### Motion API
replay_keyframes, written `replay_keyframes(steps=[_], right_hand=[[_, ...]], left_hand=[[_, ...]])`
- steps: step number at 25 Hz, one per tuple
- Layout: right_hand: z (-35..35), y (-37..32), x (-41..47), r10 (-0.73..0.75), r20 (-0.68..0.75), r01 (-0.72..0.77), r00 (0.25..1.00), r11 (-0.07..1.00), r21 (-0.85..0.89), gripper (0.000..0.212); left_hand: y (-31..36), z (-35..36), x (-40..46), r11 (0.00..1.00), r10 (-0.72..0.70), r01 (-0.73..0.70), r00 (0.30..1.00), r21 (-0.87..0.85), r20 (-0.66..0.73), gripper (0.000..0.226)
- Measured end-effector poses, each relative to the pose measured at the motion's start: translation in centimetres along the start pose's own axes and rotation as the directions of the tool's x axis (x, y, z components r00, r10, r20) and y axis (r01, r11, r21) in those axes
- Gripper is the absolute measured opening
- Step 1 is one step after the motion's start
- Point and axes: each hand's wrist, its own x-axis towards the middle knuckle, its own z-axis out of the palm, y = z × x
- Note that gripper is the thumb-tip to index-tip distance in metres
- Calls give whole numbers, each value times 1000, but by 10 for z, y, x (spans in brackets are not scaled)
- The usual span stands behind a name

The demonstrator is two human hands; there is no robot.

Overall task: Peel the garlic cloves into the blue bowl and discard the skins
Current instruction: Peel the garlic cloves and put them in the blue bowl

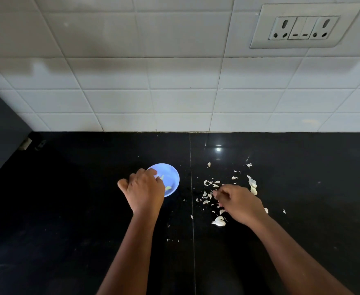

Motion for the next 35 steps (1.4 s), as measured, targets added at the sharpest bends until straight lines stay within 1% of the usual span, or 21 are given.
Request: replay_keyframes(steps=[1, 2, 3, 4, 6, 7, 8, 9, 10, 11, 13, 14, 16, 18, 21, 24, 26, 28, 31, 33, 35], right_hand=[[-4, 3, -3, -22, 95, 21, 995, 1000, 16, 22], [-6, 6, -6, -44, 190, 41, 981, 999, 20, 17], [-5, 9, -9, -72, 263, 74, 962, 997, 5, 22], [-1, 12, -11, -102, 301, 118, 948, 992, -35, 26], [9, 13, -15, -153, 254, 188, 955, 975, -118, 18], [13, 13, -14, -174, 195, 200, 965, 972, -124, 9], [16, 15, -13, -190, 138, 204, 972, 974, -96, 5], [19, 17, -10, -195, 91, 199, 977, 979, -41, 8], [21, 20, -7, -185, 54, 181, 981, 981, 63, 11], [21, 23, -5, -160, 29, 151, 987, 965, 217, 12], [19, 26, -5, -90, 15, 69, 996, 849, 523, 12], [17, 27, -6, -56, 24, 28, 998, 775, 631, 13], [12, 27, -8, -27, 64, -29, 998, 668, 744, 16], [9, 29, -9, -33, 89, -49, 995, 629, 776, 18], [5, 32, -9, -8, 113, -86, 994, 590, 803, 19], [5, 36, -8, 42, 48, -63, 998, 542, 838, 21], [3, 38, -8, 61, 21, -49, 998, 509, 860, 26], [0, 37, -10, 66, 16, -46, 998, 487, 872, 34], [-1, 33, -10, 74, -5, -28, 997, 435, 900, 33], [1, 30, -10, 90, -22, -15, 996, 392, 920, 27], [0, 27, -10, 82, -25, -6, 996, 352, 936, 22]], left_hand=[[2, 1, -1, 999, -8, 7, 1000, -36, -20, 28], [6, 1, -3, 993, -28, 21, 998, -118, -58, 29], [11, 1, -8, 977, -37, 14, 994, -214, -106, 28], [17, 2, -15, 957, -16, -33, 986, -287, -167, 26], [32, 5, -38, 910, 90, -178, 967, -376, -240, 23], [39, 9, -51, 867, 142, -222, 968, -447, -206, 23], [45, 14, -63, 813, 171, -201, 979, -546, -107, 23], [49, 18, -74, 751, 168, -107, 985, -652, 32, 23], [53, 24, -84, 690, 147, 27, 973, -724, 177, 21], [56, 28, -92, 647, 129, 141, 948, -749, 290, 19], [64, 33, -104, 622, 113, 268, 899, -736, 422, 16], [70, 33, -108, 598, 113, 315, 877, -737, 467, 15], [79, 31, -113, 539, 126, 371, 852, -756, 508, 16], [83, 31, -113, 535, 139, 356, 857, -766, 496, 14], [86, 29, -113, 609, 118, 281, 893, -742, 435, 7], [85, 27, -111, 702, 54, 264, 907, -661, 419, 7], [87, 24, -112, 722, 64, 265, 894, -639, 443, 11], [91, 23, -114, 682, 103, 245, 901, -689, 422, 22], [106, 19, -118, 539, 174, 241, 906, -807, 387, 16], [109, 20, -117, 527, 166, 216, 922, -822, 349, 19], [108, 22, -115, 554, 115, 214, 937, -804, 328, 15]])
